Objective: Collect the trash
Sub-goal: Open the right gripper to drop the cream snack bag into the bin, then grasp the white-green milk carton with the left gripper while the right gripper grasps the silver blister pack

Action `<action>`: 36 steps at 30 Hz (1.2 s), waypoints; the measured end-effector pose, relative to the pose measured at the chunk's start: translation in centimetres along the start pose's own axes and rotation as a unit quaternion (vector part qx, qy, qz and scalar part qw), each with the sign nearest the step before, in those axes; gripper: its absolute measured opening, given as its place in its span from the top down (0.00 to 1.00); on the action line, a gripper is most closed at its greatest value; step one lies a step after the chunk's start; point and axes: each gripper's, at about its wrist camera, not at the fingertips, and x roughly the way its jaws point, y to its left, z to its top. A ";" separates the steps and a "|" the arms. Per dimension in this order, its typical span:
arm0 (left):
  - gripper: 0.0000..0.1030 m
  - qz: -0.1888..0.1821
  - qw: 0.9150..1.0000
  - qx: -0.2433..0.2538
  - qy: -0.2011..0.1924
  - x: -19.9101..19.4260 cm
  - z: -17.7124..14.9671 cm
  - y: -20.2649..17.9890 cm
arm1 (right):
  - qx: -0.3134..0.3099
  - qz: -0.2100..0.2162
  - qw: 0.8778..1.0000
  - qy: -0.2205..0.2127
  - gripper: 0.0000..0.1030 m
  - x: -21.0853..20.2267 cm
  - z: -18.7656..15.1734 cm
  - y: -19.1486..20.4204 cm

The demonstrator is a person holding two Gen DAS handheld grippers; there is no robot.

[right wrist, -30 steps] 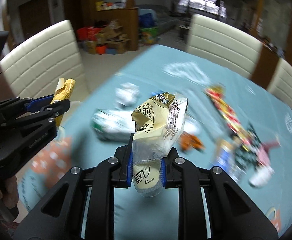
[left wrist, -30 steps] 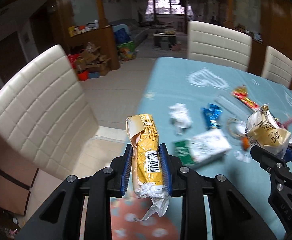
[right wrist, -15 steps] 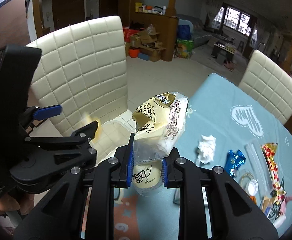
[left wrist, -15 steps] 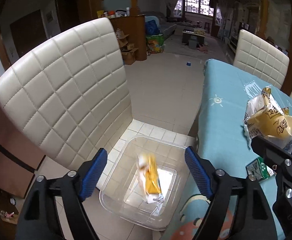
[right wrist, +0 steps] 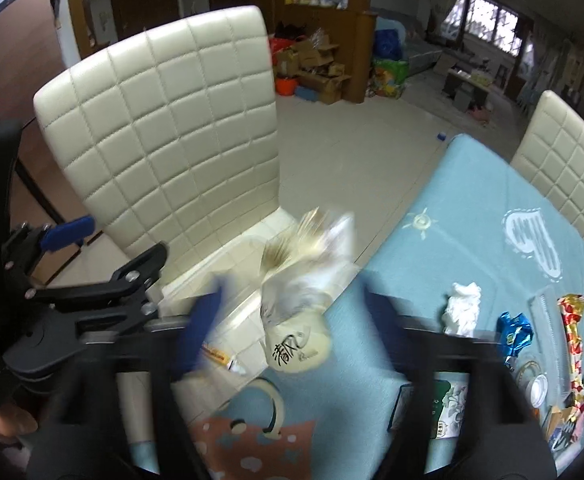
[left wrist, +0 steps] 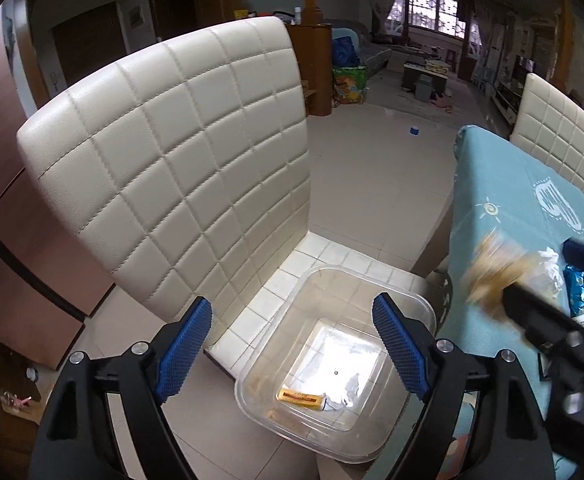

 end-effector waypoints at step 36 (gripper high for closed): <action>0.21 -0.146 0.965 0.218 -0.002 -6.9 -5.7 -24.4 | 0.256 -0.192 0.946 0.060 0.21 -12.0 -20.5 -23.7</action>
